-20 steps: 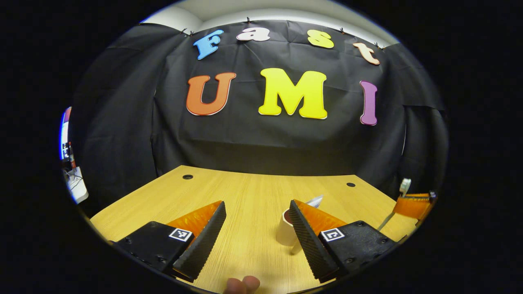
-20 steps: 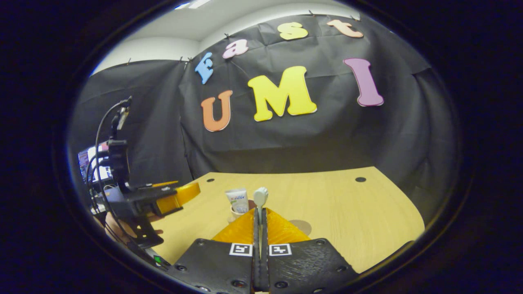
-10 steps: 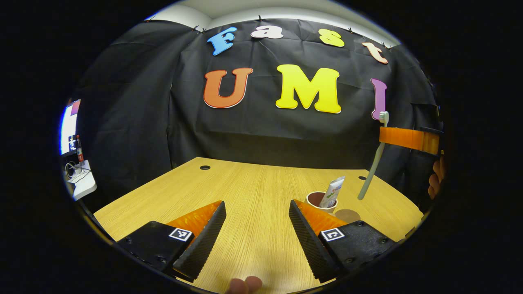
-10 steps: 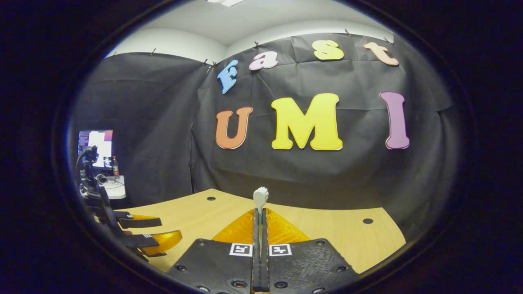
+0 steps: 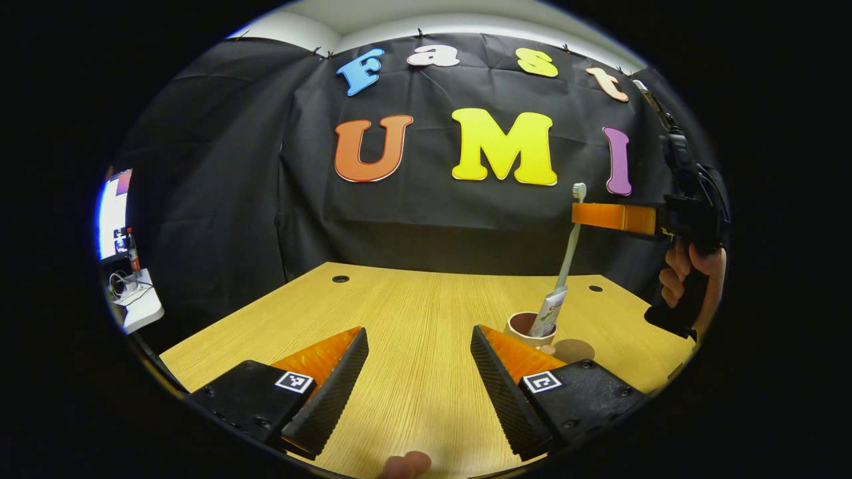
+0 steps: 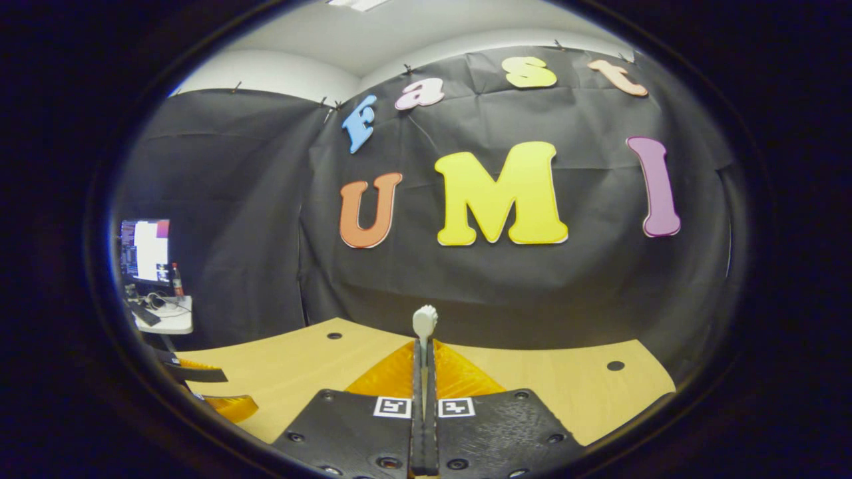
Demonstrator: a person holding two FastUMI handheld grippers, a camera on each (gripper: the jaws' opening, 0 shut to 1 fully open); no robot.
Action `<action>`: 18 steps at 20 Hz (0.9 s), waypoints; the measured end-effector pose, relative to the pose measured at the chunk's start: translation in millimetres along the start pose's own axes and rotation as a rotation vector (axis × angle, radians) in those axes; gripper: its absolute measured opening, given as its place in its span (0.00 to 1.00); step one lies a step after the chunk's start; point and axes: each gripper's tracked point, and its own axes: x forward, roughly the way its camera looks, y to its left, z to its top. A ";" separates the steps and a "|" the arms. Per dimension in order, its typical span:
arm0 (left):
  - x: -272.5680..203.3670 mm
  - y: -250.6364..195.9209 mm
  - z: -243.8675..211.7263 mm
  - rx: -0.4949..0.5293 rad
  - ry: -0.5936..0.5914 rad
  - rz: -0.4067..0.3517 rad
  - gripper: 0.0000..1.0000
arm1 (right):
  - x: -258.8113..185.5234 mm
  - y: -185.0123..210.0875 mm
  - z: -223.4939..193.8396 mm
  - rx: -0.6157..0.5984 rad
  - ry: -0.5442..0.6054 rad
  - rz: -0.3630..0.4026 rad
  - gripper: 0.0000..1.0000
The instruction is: Put the toothbrush and toothpaste on the desktop into the cup, then pick up the cup and place it on the coaster on the desktop.
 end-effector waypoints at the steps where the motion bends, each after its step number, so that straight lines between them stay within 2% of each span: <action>1: 0.3 0.4 -0.7 -0.006 0.000 -0.004 0.98 | 2.0 5.0 -1.8 -0.006 0.001 0.014 0.00; 4: 6.0 4.4 -11.7 -0.036 0.030 -0.001 0.98 | 3.4 21.6 -9.4 -0.004 0.012 0.059 0.00; 7: 4.3 4.8 -15.6 -0.059 0.041 -0.003 0.98 | 5.6 26.9 -21.3 -0.001 0.038 0.071 0.00; 12: 0.4 -1.1 -10.0 -0.042 0.034 0.009 0.98 | 8.5 39.6 -46.6 0.009 0.103 0.106 0.01; 13: -1.4 -1.1 -8.3 -0.037 0.032 0.011 0.98 | 5.7 41.1 -49.7 0.003 0.117 0.113 0.10; 14: -2.4 -1.3 -6.5 -0.032 0.026 0.013 0.98 | 3.6 41.4 -53.7 -0.004 0.127 0.114 0.24; 15: -3.1 -1.1 -5.1 -0.026 0.025 0.014 0.98 | 0.6 39.0 -56.2 -0.014 0.133 0.105 0.48; 16: -3.8 -3.4 -3.0 -0.022 0.024 0.016 0.98 | -2.7 34.9 -57.9 -0.027 0.138 0.093 0.60; 17: -3.7 -5.2 -1.5 -0.018 0.023 0.017 0.98 | -5.8 32.7 -57.9 -0.035 0.137 0.085 0.80; 18: -5.3 -7.3 0.2 -0.016 0.024 0.015 0.98 | -10.3 30.2 -56.1 -0.035 0.128 0.078 0.85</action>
